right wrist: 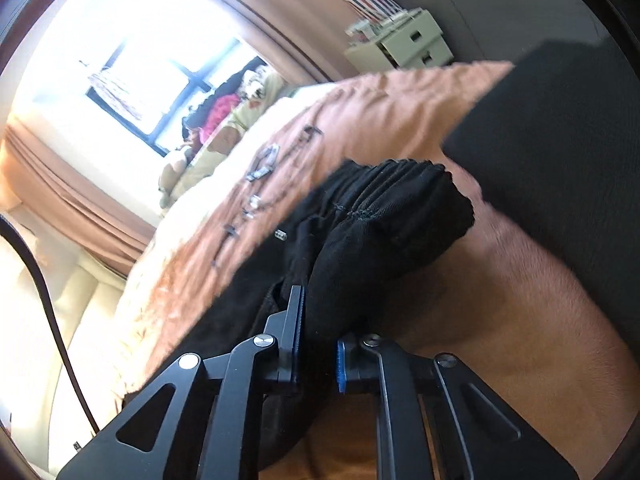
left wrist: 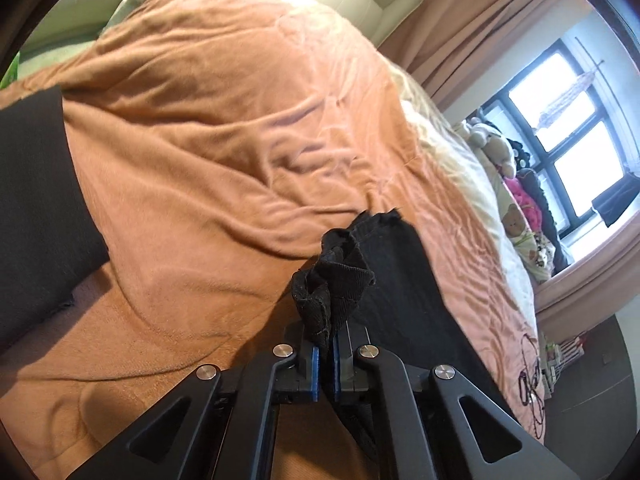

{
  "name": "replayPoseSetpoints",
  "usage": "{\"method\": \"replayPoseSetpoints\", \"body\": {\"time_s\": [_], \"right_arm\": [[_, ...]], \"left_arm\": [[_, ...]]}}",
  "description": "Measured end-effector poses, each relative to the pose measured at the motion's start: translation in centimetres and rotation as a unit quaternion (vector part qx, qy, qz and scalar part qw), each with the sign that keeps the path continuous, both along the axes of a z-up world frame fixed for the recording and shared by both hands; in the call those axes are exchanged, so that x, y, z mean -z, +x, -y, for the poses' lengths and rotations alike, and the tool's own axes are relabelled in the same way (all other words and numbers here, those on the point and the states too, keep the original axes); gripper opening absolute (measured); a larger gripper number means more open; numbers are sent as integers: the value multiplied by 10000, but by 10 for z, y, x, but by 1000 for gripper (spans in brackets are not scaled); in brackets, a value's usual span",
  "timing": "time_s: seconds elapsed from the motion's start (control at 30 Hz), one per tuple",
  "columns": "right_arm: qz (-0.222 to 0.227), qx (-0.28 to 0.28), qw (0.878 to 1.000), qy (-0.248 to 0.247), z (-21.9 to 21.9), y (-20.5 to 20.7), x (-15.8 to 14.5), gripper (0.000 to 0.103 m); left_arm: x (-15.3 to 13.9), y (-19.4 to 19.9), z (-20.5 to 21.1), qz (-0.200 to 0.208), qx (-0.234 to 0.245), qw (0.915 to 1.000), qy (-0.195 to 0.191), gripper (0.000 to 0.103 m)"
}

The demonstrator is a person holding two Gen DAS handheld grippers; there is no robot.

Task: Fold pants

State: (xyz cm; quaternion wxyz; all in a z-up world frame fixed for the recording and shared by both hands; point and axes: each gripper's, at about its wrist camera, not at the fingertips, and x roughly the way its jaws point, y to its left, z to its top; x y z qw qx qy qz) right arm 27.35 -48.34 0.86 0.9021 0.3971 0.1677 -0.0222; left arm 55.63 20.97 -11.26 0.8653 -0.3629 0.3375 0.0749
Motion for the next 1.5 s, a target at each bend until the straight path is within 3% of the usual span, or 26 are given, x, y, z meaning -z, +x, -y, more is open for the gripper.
{"method": "replayPoseSetpoints", "body": {"time_s": [0.37, 0.83, 1.13, 1.5], "right_arm": [[311, -259, 9992, -68, 5, -42, -11, 9], [332, -457, 9984, 81, 21, -107, 2, 9], [284, -405, 9985, 231, 29, -135, 15, 9], [159, -352, 9982, 452, 31, -151, 25, 9]], "left_arm": [[-51, -58, -11, 252, -66, 9997, 41, 4], [-44, -176, -41, 228, -337, 9990, -165, 4], [-16, -246, -54, 62, -480, 9981, -369, 4], [0, -277, -63, -31, -580, 9971, -486, 5]]}}
